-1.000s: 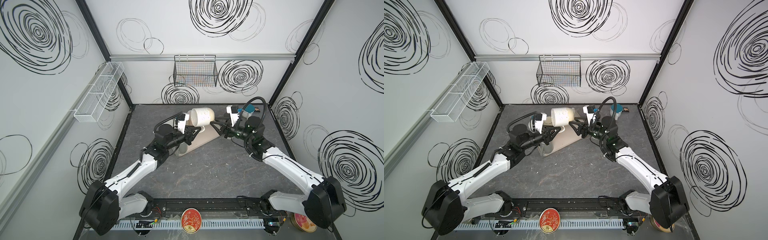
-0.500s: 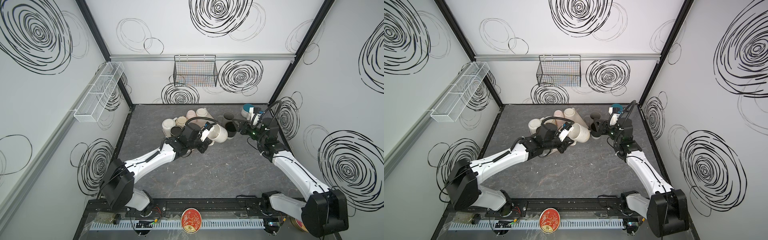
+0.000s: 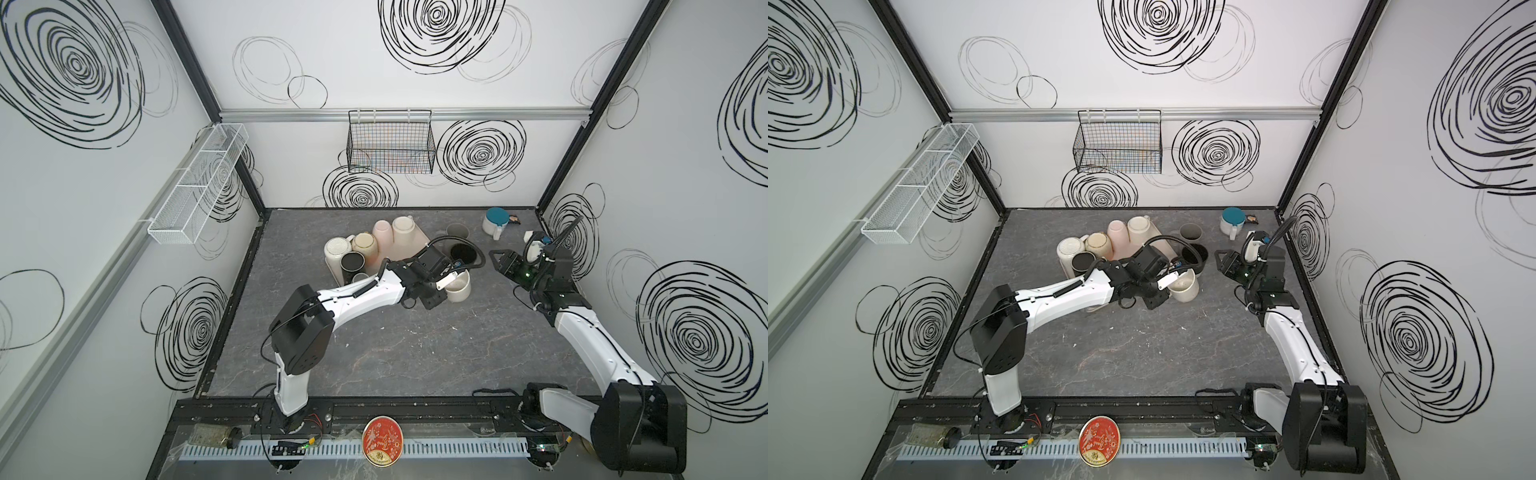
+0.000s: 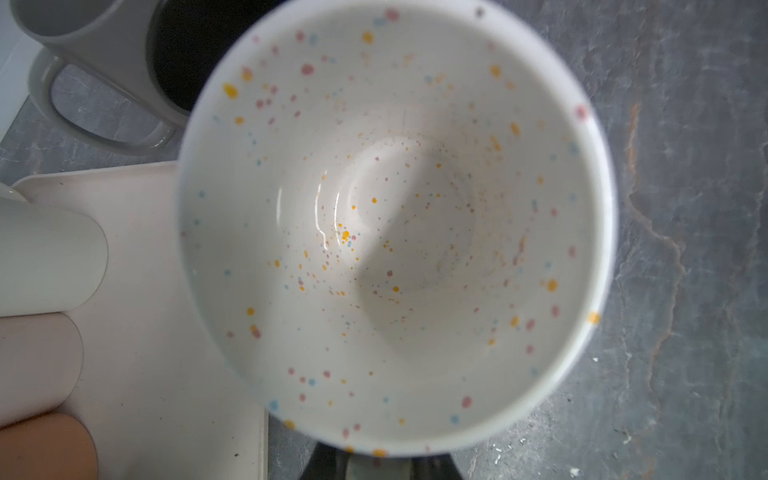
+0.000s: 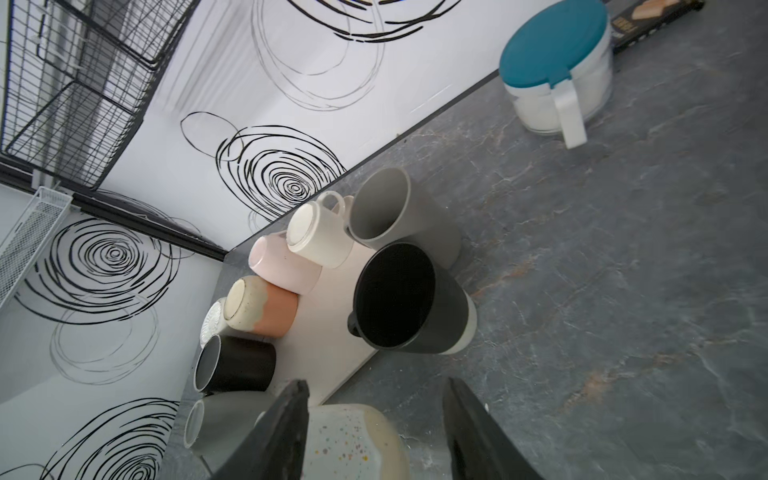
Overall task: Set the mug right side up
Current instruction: 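Lower the speckled mug upright with the left gripper while the right withdraws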
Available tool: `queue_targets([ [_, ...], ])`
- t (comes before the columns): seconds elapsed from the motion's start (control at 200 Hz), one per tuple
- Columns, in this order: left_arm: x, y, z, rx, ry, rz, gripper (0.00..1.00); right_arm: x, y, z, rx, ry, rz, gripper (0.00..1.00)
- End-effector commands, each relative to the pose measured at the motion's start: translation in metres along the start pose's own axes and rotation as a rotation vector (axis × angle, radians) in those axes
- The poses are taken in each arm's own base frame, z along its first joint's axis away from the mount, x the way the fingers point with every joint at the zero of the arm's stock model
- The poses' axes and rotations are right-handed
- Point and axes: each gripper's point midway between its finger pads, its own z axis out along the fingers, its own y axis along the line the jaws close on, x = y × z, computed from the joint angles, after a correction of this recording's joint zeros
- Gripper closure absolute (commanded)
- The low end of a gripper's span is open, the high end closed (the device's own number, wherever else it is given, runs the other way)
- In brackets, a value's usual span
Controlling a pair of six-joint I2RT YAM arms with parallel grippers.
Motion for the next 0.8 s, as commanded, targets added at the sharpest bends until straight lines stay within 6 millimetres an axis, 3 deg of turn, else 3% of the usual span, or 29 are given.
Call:
queue_targets([
  [0.0, -0.039, 0.011, -0.014, -0.065, -0.088, 0.07, 1.0, -0.001, -0.004, -0.003, 0.008, 0.011, -0.004, 0.44],
  [0.655, -0.051, 0.021, 0.047, -0.104, -0.005, 0.166, 1.0, 0.01, -0.02, 0.01, 0.039, 0.047, -0.029, 0.43],
  [0.7, -0.052, 0.022, 0.05, -0.107, -0.004, 0.165, 0.92, 0.011, -0.021, 0.01, 0.043, 0.05, -0.028, 0.43],
  [0.795, -0.05, 0.023, 0.057, -0.109, 0.004, 0.163, 0.85, 0.011, -0.022, 0.011, 0.045, 0.052, -0.031, 0.43],
])
